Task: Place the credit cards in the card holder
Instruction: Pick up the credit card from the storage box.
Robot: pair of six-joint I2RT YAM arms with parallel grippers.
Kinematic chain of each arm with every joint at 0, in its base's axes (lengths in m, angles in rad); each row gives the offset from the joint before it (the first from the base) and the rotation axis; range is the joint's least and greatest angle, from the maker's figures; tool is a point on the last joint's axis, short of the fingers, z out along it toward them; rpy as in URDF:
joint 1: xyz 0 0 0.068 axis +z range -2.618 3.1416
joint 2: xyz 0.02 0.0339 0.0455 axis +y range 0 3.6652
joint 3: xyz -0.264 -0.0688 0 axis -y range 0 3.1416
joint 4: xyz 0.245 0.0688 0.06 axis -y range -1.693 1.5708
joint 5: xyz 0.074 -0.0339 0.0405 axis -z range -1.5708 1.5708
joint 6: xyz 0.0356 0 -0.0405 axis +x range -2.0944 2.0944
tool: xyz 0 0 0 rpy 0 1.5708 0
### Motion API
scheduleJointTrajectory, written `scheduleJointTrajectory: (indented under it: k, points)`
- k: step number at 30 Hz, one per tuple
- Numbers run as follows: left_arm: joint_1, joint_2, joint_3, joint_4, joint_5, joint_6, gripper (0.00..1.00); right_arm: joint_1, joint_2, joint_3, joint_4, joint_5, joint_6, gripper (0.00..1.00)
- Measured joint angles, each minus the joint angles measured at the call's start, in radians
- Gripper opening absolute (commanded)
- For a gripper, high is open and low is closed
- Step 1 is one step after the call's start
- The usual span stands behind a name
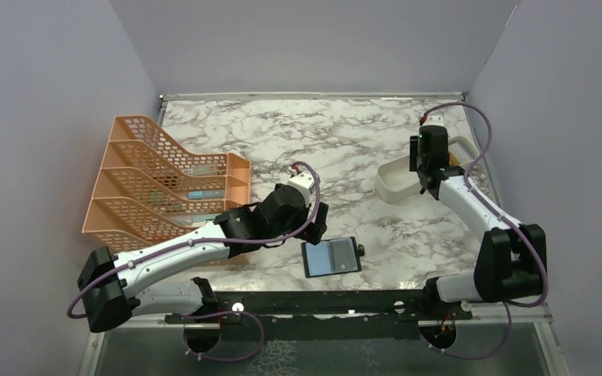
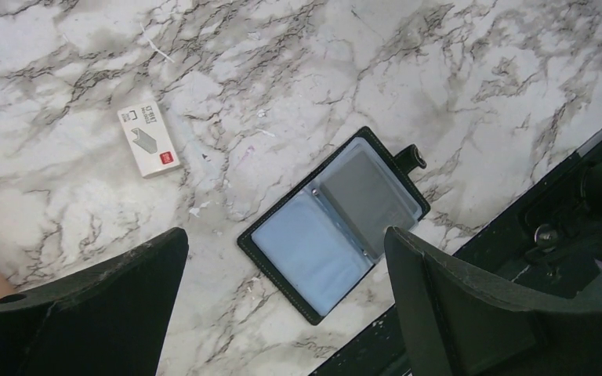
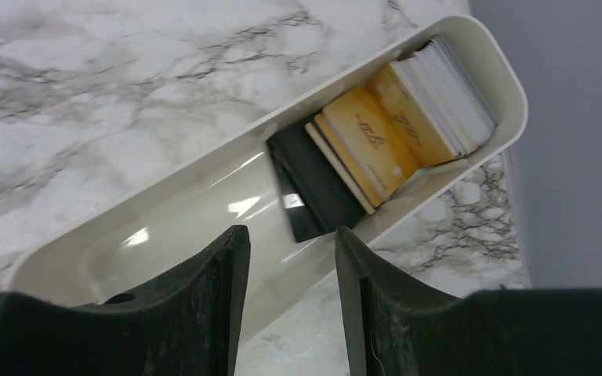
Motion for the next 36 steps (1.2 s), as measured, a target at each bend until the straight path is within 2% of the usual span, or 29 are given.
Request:
scheduleJointTrajectory:
  k: [7,14,22,32,36]
  points:
    - [0.0,-0.014,0.08,-0.077,-0.021,0.094,0.99,-0.166,0.191,0.098,0.053,-0.038,-0.164,0.51]
    - [0.0,-0.059,0.098,-0.109,-0.145,0.209,0.99,-0.217,0.395,0.262,0.046,-0.059,-0.324,0.51]
    - [0.018,-0.103,0.062,-0.105,-0.22,0.262,0.99,-0.259,0.476,0.297,0.032,-0.072,-0.465,0.52]
    - [0.073,-0.073,0.053,-0.104,-0.215,0.291,0.99,-0.297,0.558,0.316,0.094,-0.018,-0.575,0.52]
    - [0.103,-0.074,0.053,-0.1,-0.2,0.291,0.99,-0.311,0.593,0.328,0.123,0.0,-0.608,0.48]
